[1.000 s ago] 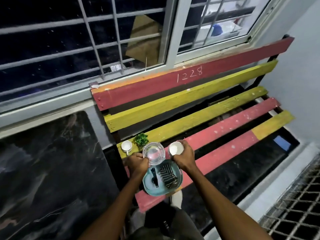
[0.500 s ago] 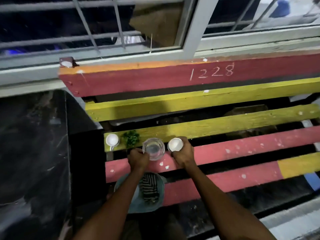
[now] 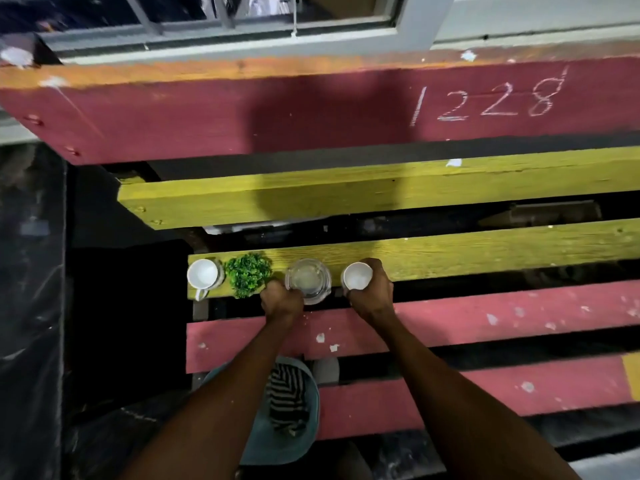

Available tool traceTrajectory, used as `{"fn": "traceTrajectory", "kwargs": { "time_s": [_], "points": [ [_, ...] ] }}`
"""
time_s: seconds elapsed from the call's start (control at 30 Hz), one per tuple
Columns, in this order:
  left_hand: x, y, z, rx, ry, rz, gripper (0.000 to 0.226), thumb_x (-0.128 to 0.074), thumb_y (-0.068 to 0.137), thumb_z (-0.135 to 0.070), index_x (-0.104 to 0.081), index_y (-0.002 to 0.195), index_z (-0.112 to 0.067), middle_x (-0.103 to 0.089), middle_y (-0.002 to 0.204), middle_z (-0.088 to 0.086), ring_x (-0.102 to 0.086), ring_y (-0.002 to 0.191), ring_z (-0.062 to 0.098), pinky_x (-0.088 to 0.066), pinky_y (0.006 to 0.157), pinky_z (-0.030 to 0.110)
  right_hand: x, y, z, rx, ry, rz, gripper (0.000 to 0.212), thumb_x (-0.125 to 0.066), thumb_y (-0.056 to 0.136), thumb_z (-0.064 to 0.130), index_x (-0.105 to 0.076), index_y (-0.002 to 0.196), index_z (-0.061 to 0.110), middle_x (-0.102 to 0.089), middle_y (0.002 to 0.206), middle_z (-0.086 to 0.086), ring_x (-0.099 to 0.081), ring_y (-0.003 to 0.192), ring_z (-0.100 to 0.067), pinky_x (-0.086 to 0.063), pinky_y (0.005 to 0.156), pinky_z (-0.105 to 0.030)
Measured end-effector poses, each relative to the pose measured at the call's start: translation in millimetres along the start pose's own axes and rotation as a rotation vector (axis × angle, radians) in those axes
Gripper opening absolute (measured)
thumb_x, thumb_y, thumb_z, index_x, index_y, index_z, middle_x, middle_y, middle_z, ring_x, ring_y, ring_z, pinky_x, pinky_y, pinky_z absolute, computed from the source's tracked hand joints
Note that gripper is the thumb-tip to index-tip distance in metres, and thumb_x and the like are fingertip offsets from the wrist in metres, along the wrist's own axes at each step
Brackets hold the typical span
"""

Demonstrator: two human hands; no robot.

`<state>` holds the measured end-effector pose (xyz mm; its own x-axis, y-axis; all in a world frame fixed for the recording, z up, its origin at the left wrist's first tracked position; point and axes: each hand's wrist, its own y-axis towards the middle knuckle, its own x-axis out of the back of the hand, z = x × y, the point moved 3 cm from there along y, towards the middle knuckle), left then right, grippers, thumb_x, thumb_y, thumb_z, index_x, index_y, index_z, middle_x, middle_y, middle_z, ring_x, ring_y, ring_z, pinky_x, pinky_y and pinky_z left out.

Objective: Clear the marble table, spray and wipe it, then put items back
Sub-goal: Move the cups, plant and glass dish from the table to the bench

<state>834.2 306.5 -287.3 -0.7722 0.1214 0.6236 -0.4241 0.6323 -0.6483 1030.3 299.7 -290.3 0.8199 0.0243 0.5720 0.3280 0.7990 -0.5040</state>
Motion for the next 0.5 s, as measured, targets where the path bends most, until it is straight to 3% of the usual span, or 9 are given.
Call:
{"fn": "traceTrajectory", "kwargs": {
  "time_s": [0.17, 0.3, 0.5],
  "points": [
    [-18.0, 21.4, -4.0, 0.043, -0.030, -0.020, 0.029, -0.063, 0.083, -0.004, -0.073, 0.109, 0.004, -0.071, 0.114, 0.029, -0.067, 0.110, 0.042, -0.056, 0.090, 0.046, -6.0, 24.1, -9.6, 0.028, -0.008, 0.016, 0.065, -0.083, 0.069, 0.011, -0.054, 0.127, 0.019, -0.060, 0.111, -0.003, -0.052, 0.097, -0.023, -0.045, 0.078, -0.031],
    [-29.9, 29.9, -8.6, 0.043, -0.025, -0.023, 0.029, -0.061, 0.084, -0.004, -0.071, 0.109, 0.006, -0.069, 0.116, 0.029, -0.064, 0.112, 0.044, -0.055, 0.089, 0.047, -9.2, 35.8, -11.4, 0.061, -0.011, 0.007, 0.063, -0.082, 0.069, 0.011, -0.054, 0.125, 0.018, -0.057, 0.106, 0.002, -0.050, 0.093, -0.020, -0.044, 0.076, -0.030],
    [-41.0, 39.6, -16.7, 0.035, 0.027, -0.042, 0.031, -0.062, 0.085, -0.005, -0.061, 0.115, 0.005, -0.065, 0.121, 0.029, -0.063, 0.114, 0.045, -0.054, 0.092, 0.048, -13.2, 45.6, -13.3, 0.057, 0.013, 0.004, 0.064, -0.079, 0.069, 0.007, -0.053, 0.126, 0.018, -0.062, 0.109, -0.004, -0.056, 0.093, -0.024, -0.046, 0.073, -0.032]
  ]
}}
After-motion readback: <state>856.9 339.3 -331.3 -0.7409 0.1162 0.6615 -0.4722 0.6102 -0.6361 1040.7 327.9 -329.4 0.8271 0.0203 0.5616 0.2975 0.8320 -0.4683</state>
